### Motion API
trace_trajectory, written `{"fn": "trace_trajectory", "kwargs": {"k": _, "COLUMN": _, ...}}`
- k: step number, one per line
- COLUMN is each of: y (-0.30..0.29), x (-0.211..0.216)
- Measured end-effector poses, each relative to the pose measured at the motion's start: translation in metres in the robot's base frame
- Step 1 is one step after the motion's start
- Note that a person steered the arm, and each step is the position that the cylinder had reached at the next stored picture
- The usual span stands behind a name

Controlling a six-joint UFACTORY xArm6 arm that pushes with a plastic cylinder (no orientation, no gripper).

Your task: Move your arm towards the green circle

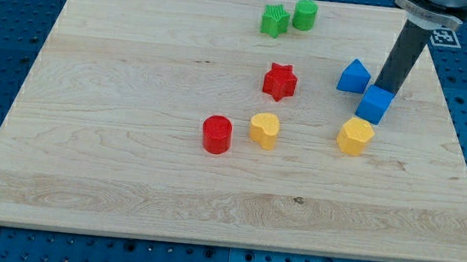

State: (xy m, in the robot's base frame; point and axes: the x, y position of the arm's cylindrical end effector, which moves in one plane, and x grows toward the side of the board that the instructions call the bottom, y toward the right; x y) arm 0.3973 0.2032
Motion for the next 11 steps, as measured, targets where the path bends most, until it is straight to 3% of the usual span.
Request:
{"fn": "trace_trajectory", "kwargs": {"k": 4, "y": -0.031, "x": -0.02}}
{"fn": "trace_trajectory", "kwargs": {"k": 5, "y": -0.008, "x": -0.039}}
{"fn": "trace_trajectory", "kwargs": {"k": 6, "y": -0.001, "x": -0.098}}
{"fn": "trace_trajectory", "kwargs": {"k": 7, "y": -0.013, "x": -0.156}}
{"fn": "trace_trajectory", "kwargs": {"k": 8, "y": -0.045, "x": -0.186}}
{"fn": "trace_trajectory", "kwargs": {"k": 11, "y": -0.092, "x": -0.192}}
